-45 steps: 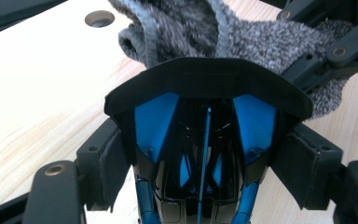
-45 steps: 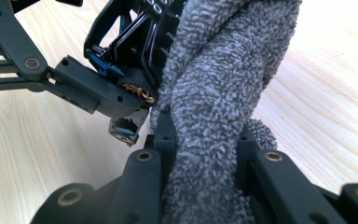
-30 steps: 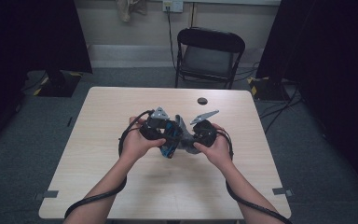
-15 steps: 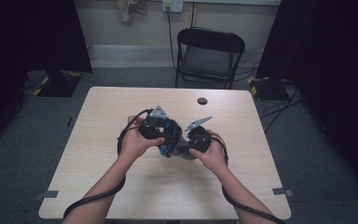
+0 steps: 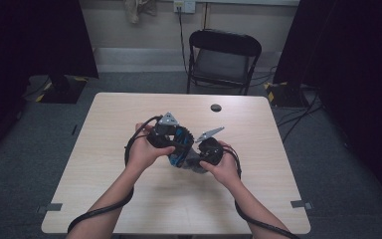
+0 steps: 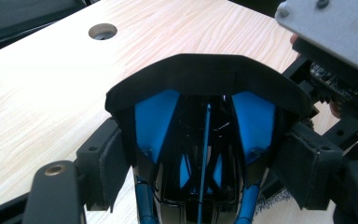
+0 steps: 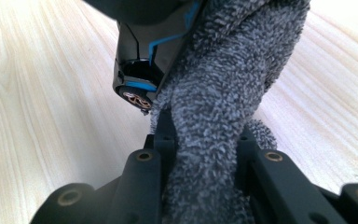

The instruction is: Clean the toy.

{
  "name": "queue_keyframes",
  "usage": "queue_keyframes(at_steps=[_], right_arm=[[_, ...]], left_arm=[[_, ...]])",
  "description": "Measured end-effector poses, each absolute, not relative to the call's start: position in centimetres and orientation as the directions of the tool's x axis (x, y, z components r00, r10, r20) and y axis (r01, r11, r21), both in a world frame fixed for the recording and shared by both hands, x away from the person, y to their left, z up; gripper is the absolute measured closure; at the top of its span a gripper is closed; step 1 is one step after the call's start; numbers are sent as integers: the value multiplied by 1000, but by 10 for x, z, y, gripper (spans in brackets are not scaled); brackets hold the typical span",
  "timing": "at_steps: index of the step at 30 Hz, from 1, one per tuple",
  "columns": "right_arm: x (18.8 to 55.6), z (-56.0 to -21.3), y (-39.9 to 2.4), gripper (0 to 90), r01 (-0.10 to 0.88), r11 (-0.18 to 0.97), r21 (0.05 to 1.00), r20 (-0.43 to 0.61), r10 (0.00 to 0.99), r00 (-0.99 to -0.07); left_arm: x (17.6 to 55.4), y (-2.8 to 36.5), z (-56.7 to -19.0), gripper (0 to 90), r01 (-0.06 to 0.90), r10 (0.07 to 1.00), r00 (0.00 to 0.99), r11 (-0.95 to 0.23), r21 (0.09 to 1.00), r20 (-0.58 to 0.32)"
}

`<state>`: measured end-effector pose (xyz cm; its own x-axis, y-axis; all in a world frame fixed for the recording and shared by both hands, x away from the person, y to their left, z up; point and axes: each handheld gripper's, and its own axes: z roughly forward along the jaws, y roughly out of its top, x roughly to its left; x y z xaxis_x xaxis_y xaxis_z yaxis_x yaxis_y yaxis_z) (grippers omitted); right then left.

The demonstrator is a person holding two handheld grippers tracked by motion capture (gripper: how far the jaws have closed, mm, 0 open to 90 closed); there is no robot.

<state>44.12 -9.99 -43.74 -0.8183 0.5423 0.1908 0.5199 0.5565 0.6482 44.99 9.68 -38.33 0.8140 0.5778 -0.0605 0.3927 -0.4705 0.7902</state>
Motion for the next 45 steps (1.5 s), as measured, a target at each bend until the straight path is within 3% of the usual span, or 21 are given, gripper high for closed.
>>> queue_keyframes(at_steps=[26, 45], right_arm=[[439, -453, -98, 717, 525, 601, 603, 173, 544, -821], [449, -435, -139, 715, 558, 544, 627, 147, 621, -770]], left_arm=[[448, 103, -380, 253, 394, 586, 807, -441, 806, -75], [447, 132, -385, 253, 426, 623, 780, -454, 783, -63]])
